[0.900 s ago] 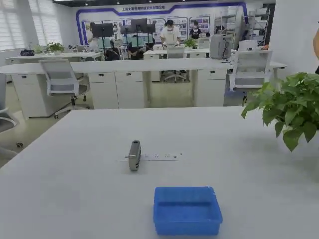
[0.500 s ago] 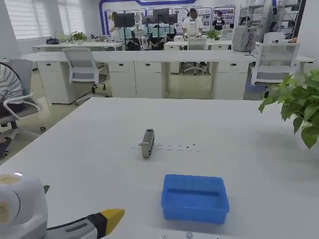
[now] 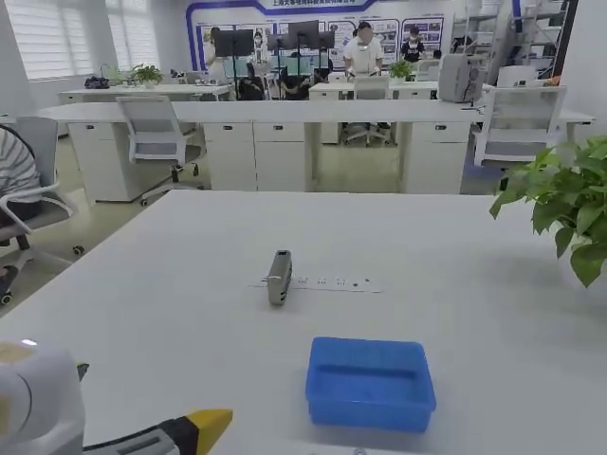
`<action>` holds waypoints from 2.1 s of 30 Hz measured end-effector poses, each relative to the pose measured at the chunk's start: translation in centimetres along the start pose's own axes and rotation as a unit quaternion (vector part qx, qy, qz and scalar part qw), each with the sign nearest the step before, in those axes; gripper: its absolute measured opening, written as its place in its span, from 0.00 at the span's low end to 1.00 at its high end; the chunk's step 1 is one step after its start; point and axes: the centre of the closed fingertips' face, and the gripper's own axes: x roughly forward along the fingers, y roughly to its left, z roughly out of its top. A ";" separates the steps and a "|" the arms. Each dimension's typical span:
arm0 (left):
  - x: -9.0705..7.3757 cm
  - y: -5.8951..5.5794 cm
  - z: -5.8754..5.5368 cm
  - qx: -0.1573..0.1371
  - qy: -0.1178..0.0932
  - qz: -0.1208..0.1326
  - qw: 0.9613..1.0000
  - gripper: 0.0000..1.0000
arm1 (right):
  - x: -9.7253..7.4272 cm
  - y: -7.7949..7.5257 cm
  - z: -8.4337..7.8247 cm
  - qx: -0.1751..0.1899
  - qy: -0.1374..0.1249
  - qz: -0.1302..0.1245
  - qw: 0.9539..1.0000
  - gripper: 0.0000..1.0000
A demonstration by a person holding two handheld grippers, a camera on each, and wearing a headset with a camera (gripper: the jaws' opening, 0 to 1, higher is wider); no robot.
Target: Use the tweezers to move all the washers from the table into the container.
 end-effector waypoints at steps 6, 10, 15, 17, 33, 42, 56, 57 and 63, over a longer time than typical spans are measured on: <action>0.1 0.3 -0.2 -0.002 0.001 0.001 1.000 0.99 | 0.2 0.3 -0.1 -0.003 0.005 0.004 1.000 0.99; 0.1 0.2 -0.4 -0.003 0.003 0.000 1.000 0.99 | 0.3 0.5 0.0 -0.009 0.008 0.004 1.000 0.99; 0.2 -0.4 -0.7 -0.005 0.001 -0.013 1.000 0.99 | 0.5 0.3 -0.3 -0.012 0.014 0.003 1.000 0.99; 0.2 -0.8 -0.7 -0.005 -0.004 -0.021 1.000 0.99 | 0.5 0.2 -0.3 -0.011 0.015 0.002 1.000 0.99; 2.1 -5.9 -2.4 0.048 0.012 -0.137 0.989 0.84 | 1.5 -0.5 -0.5 -0.014 0.030 -0.009 0.999 0.97; 3.8 -7.9 -3.5 0.084 0.039 -0.196 0.976 0.74 | 1.9 -1.5 -0.5 -0.021 0.035 -0.025 0.999 0.94; 6.1 -11.0 -6.8 0.157 0.108 -0.288 0.938 0.43 | 2.3 -1.7 -2.5 -0.028 0.071 -0.021 0.997 0.90; 6.4 -11.1 -7.2 0.158 0.115 -0.292 0.936 0.40 | 2.4 -1.6 -2.7 -0.027 0.073 -0.021 0.997 0.90; 8.4 -12.5 -9.6 0.188 0.146 -0.321 0.917 0.26 | 2.8 -1.1 -3.5 -0.027 0.080 -0.010 0.996 0.90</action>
